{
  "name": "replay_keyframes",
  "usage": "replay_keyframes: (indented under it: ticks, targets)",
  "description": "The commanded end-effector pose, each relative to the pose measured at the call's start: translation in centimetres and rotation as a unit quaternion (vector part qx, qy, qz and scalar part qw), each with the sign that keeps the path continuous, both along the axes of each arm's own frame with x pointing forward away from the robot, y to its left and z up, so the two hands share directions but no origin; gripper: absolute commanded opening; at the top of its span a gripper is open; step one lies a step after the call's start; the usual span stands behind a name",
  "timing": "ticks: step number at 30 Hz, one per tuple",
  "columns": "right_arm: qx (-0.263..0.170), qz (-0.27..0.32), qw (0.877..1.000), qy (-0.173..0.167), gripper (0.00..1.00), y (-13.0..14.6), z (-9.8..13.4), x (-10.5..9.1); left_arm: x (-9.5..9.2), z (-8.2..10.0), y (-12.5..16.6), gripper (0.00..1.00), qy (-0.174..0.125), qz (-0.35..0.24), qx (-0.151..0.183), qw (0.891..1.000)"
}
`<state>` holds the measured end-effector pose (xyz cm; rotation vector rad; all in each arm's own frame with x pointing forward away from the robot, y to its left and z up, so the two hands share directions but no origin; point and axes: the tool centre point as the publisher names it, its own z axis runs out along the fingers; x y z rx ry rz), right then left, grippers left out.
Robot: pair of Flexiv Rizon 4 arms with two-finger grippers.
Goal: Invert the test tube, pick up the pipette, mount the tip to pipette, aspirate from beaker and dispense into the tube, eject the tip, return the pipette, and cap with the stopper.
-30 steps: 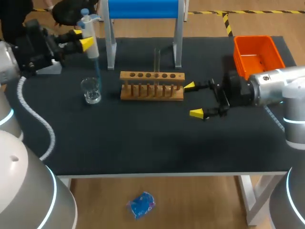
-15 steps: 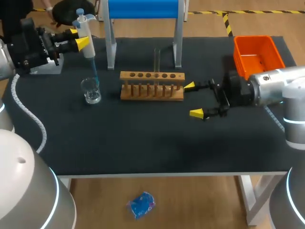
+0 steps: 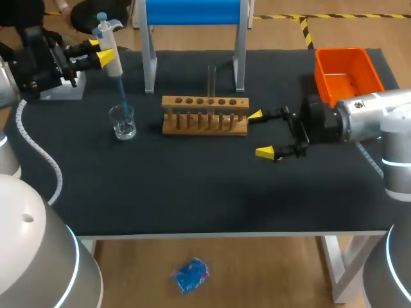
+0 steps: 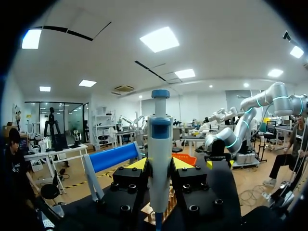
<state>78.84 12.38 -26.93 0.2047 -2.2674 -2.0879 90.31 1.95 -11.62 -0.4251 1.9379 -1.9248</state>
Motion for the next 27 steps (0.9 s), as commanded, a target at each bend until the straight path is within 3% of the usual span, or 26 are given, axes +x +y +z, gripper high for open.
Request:
replay_keyframes:
  ticks: [1, 13, 27]
  targets:
    - [-0.001, 0.000, 1.000, 0.000, 1.00, -0.1, 0.0, 0.0, 1.6, -0.7, 0.5, 0.00, -0.004, -0.005, 0.002, 1.000]
    - [-0.001, 0.000, 1.000, 0.000, 1.00, -0.1, 0.0, 0.0, 3.9, -2.8, 1.9, 0.00, -0.018, 0.002, 0.022, 1.000]
    - [-0.001, 0.000, 1.000, 0.000, 1.00, -0.1, 0.0, 0.0, 4.5, -4.5, 1.6, 0.00, -0.016, 0.005, 0.028, 0.999]
